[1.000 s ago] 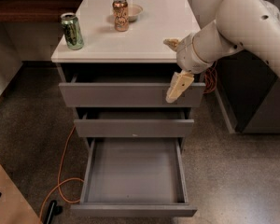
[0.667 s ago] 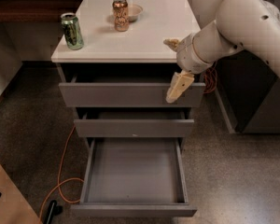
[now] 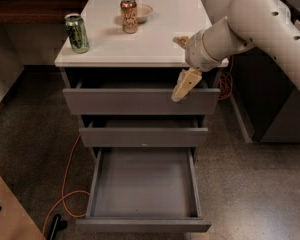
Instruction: Place orange can into bottom drawer
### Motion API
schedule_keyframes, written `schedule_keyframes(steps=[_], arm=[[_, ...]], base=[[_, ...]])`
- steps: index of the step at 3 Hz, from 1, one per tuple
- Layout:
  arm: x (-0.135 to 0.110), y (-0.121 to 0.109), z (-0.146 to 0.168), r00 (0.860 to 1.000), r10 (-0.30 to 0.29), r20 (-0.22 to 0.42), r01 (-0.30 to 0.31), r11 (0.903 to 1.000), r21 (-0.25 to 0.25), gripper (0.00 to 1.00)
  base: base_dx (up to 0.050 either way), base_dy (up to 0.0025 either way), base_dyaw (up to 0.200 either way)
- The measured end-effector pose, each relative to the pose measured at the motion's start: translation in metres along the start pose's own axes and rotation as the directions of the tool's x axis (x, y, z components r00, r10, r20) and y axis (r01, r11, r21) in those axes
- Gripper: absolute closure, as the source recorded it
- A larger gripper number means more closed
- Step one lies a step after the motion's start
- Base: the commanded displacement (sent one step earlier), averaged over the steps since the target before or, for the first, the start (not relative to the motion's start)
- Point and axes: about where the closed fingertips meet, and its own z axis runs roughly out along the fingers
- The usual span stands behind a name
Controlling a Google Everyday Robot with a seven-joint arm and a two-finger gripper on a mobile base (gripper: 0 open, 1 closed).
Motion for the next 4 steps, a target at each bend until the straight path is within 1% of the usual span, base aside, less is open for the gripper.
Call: schedule_keyframes(steps=[1,2,3,4], arm=[[-0.01,-0.021,0.01,0.994,0.084,0.068,-0.089,0.9927,0.081,0.0],[-0.025,-0.042,0.015,0.981,0.142,0.134,-0.165,0.9698,0.18,0.0],[-0.077,-0.076,0.013,0.911,0.238,0.337,-0.348,0.883,0.315,0.0],[-0.077,-0.078,0.014,0.908,0.247,0.34,-0.356,0.8811,0.311,0.0]], base=[[0.0,0.0,0.0],[0.0,0.0,0.0],[0.05,0.00001,0.0],[0.0,0.0,0.0]])
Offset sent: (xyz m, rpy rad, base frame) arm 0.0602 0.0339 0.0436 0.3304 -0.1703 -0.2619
